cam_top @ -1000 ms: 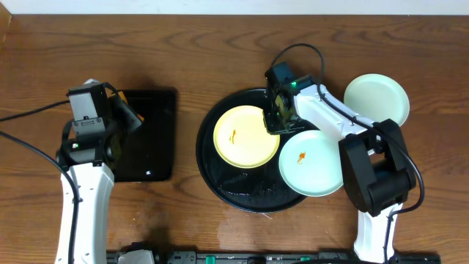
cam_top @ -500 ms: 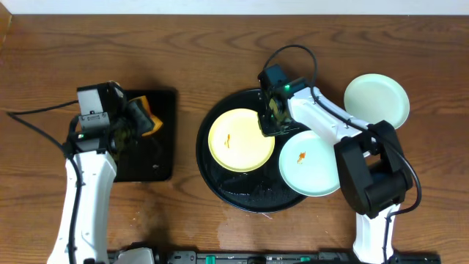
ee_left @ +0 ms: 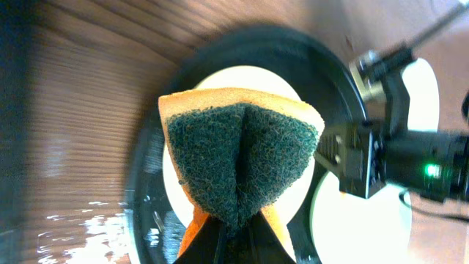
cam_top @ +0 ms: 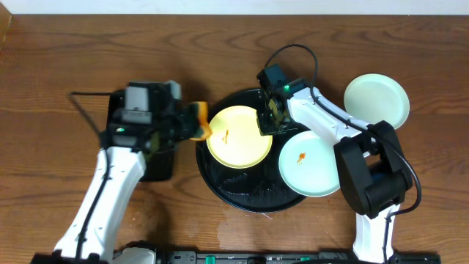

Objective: Clean dirty plates on tray and stack at the side
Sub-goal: 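Scrub the yellow plate with the sponge while right gripper holds rim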

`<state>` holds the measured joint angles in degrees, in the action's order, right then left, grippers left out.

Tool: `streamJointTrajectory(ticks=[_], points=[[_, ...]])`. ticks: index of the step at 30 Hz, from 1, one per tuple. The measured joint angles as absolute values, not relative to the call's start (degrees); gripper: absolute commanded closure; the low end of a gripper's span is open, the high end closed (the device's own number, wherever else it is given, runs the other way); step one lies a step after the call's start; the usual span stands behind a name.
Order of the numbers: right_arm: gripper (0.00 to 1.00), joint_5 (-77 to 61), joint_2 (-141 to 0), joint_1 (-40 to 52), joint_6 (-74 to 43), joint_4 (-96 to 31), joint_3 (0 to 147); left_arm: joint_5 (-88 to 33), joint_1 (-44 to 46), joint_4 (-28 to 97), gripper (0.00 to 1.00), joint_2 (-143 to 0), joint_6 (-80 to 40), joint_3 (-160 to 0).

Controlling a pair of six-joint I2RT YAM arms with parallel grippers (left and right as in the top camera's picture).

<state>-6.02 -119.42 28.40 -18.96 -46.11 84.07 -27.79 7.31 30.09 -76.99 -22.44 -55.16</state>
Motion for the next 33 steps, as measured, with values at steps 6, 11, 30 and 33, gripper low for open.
streamJointTrajectory(ticks=[6, 11, 30, 33], points=[[0.99, -6.04, -119.42, 28.40, -18.85, -46.50, 84.07, -28.40, 13.39, 25.10, 0.92, -83.13, -22.94, -55.16], [0.99, -6.13, -119.42, 28.38, -18.87, -46.65, 84.09, -28.36, 16.25, 19.07, 0.92, -88.73, -26.41, -55.16], [0.99, -6.13, -119.42, 28.36, -18.87, -46.65, 84.09, -11.64, 27.16, 12.78, 0.92, -96.44, -34.63, -55.16], [0.99, -6.13, -119.42, 28.36, -18.90, -46.65, 84.09, -9.47, 27.94, 12.43, 0.92, -97.47, -36.86, -55.16]])
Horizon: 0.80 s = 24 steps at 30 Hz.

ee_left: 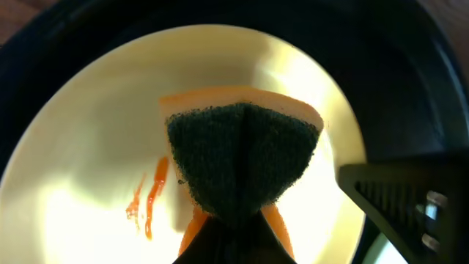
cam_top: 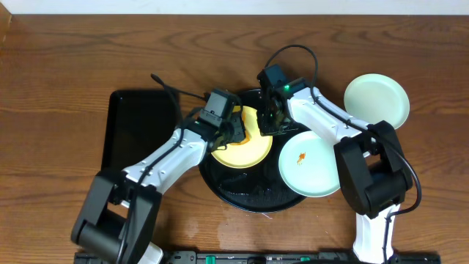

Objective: Clean dirty plates on tray and stack at the side
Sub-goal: 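Scrub the yellow plate with the sponge while right gripper holds rim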

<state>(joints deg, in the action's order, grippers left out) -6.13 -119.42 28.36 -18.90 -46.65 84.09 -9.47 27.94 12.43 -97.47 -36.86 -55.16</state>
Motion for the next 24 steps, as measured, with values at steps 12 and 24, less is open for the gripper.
streamJointTrajectory(ticks=[12, 24], points=[[0.99, -6.11, -119.42, 28.36, -18.87, -46.65, 84.09, -8.58, 31.09, 10.92, 0.92, -99.66, -41.93, -55.16], [0.99, -5.98, -119.42, 28.36, -18.85, -47.57, 84.23, -6.90, 26.22, 17.21, 0.92, -99.66, -42.04, -55.16]])
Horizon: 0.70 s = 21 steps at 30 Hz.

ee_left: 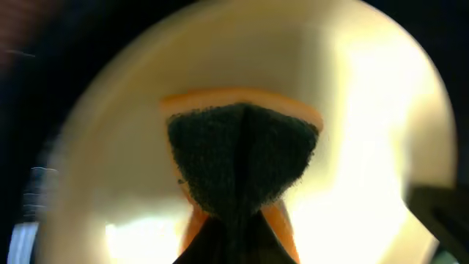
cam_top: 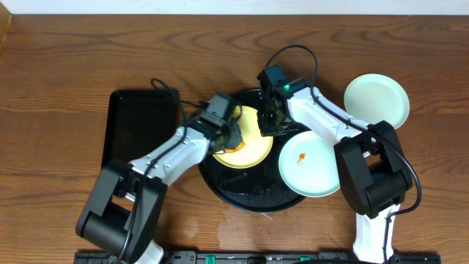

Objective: Clean dirty plates on tray and stack at the side
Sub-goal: 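Scrub the yellow plate with the sponge while right gripper holds rim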

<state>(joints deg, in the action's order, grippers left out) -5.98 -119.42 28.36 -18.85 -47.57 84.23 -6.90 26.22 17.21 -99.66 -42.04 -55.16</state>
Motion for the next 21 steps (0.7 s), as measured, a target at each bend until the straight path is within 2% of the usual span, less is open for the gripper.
streamJointTrajectory(ticks=[8, 21], points=[[0.99, -6.50, -119.42, 28.38, -18.85, -47.68, 84.27, -9.37, 18.76, 19.07, 0.93, -99.53, -37.58, -55.22], [0.99, -6.37, -119.42, 28.36, -18.85, -47.66, 84.27, -10.59, 20.10, 16.01, 0.92, -87.22, -33.26, -58.83]])
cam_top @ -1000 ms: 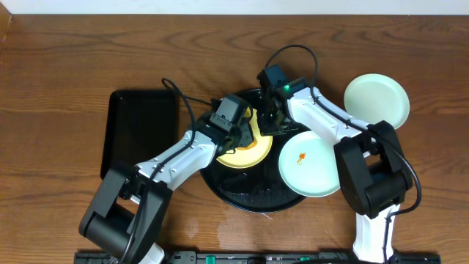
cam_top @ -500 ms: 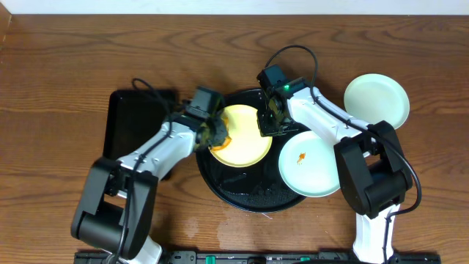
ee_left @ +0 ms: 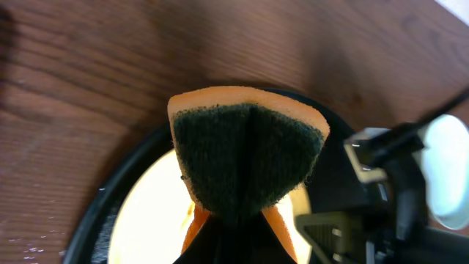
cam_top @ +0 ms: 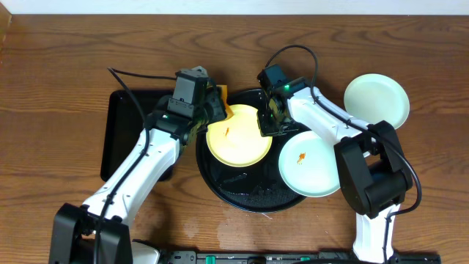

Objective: Clean dirty plates on tray and stack at the side
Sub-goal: 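Scrub the yellow plate with the sponge while right gripper holds rim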

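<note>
A yellow plate [cam_top: 238, 138] with a small orange stain [cam_top: 227, 133] lies in the round black tray [cam_top: 253, 192]. My left gripper [cam_top: 212, 105] hovers over the plate's far left rim, shut on an orange sponge [cam_top: 220, 100]. The left wrist view shows the sponge's dark green scouring face [ee_left: 245, 161] folded between the jaws, with the yellow plate [ee_left: 150, 220] below. My right gripper [cam_top: 267, 121] sits at the plate's right rim and looks shut on it. A pale green plate [cam_top: 308, 165] with an orange stain overlaps the tray's right edge.
A clean pale green plate [cam_top: 377, 100] lies on the wooden table at the far right. A black rectangular tray [cam_top: 128, 143] lies on the left, under my left arm. My right arm's cable loops above the round tray.
My left gripper with the sponge was down on the left part of the yellow plate; now it is off the plate, over its far left rim. The right gripper has not moved.
My left gripper first held the sponge just left of the round tray. Then it was over the middle of the yellow plate, then on its left part. Now it is back at the plate's far left rim, and an orange mark shows on the plate.
</note>
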`<state>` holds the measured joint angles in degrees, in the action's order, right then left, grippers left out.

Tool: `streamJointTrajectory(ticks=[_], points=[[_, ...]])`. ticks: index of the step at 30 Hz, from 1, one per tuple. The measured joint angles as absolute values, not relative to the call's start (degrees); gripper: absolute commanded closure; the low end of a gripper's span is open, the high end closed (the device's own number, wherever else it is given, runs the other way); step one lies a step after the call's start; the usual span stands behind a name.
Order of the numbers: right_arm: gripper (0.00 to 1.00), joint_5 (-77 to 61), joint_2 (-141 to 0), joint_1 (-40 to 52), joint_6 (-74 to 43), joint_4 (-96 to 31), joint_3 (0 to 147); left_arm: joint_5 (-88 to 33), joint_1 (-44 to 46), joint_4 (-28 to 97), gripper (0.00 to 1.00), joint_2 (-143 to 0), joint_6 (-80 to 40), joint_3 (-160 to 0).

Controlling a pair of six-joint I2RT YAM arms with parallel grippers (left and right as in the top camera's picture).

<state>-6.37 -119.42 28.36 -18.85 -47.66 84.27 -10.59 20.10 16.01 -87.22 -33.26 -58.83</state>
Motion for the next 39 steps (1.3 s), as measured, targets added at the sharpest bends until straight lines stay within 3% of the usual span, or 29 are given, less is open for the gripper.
streamJointTrajectory(ticks=[11, 23, 33, 39], points=[[0.99, -6.37, -119.42, 28.36, -18.85, -47.70, 84.27, -11.29, 26.00, 12.95, 0.92, -99.48, -36.86, -58.85], [0.99, -6.20, -119.42, 28.36, -18.85, -47.66, 84.27, -14.17, 26.26, 8.21, 0.92, -106.43, -40.53, -58.87], [0.99, -6.20, -119.42, 28.38, -18.85, -47.57, 84.27, -14.68, 22.57, 17.78, 0.93, -105.89, -40.51, -59.92], [0.99, -6.20, -119.42, 28.38, -18.83, -47.55, 84.27, -8.69, 20.16, 20.86, 0.92, -102.37, -39.40, -59.57]])
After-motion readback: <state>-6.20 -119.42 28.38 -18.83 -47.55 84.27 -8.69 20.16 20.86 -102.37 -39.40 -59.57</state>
